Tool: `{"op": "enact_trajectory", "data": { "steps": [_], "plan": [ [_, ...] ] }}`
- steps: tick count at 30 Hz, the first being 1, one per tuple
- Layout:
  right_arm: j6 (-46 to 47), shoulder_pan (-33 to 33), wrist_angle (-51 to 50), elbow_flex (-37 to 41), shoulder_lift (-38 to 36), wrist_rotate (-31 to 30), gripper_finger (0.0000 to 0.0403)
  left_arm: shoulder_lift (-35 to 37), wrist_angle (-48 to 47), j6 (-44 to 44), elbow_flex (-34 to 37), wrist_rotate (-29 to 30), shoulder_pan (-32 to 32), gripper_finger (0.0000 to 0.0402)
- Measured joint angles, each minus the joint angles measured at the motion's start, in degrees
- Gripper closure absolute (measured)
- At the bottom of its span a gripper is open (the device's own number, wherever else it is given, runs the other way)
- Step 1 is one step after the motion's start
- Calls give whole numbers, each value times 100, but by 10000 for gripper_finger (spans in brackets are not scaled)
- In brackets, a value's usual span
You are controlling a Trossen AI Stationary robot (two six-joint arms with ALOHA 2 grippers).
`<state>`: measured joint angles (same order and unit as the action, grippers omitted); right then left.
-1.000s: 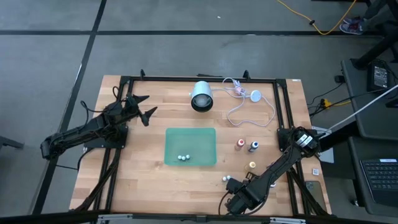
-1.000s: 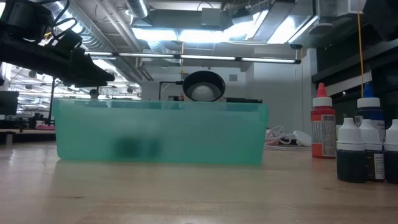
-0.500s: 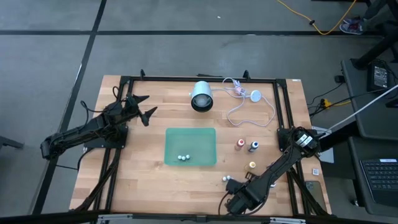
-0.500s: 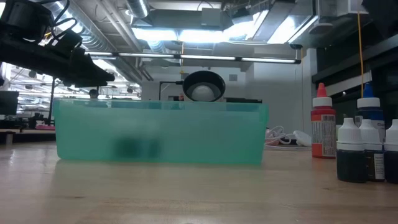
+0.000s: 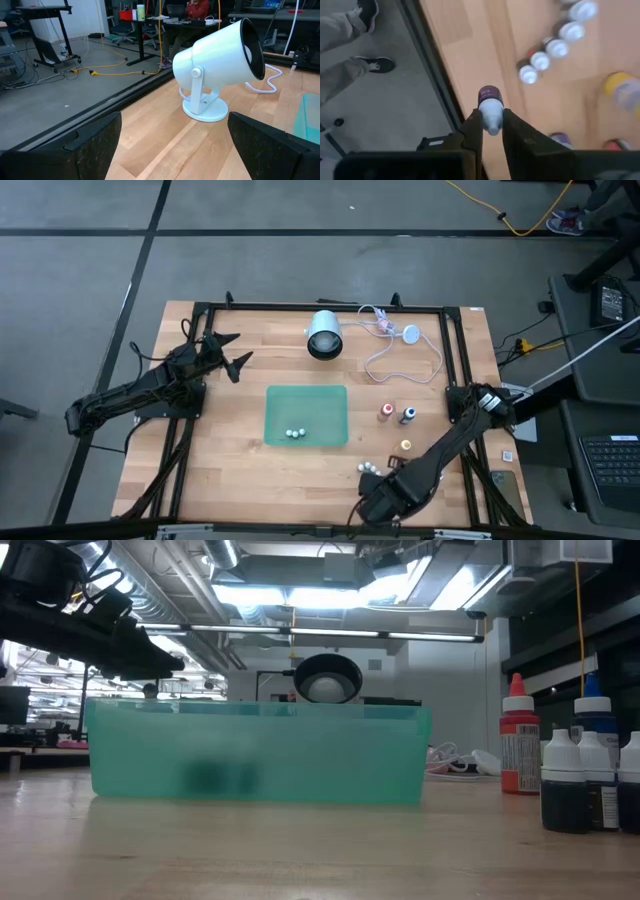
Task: Pick & Place food coloring
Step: Put the small purple food coloring bottle into the bin
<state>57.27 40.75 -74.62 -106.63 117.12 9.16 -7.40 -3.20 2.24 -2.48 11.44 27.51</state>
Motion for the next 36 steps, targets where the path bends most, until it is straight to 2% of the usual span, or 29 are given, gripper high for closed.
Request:
{"op": "enact_trajectory", "data": {
  "steps": [6, 14, 28, 36],
  "plan": [
    [-749, -479, -652, -598, -2, -128, 343, 0, 0, 0, -2, 1, 2, 41],
    [-1622, -1242, -943, -830, -2, -171, 344, 0, 0, 0, -1, 0, 0, 41],
    [-2927, -2389, -705, -883, 202, -357, 344, 0, 0, 0, -2, 2, 0, 41],
    [-3599, -2812, -603, -1769, 868, -368, 344, 1, 0, 0, 0, 0, 1, 41]
  ]
}}
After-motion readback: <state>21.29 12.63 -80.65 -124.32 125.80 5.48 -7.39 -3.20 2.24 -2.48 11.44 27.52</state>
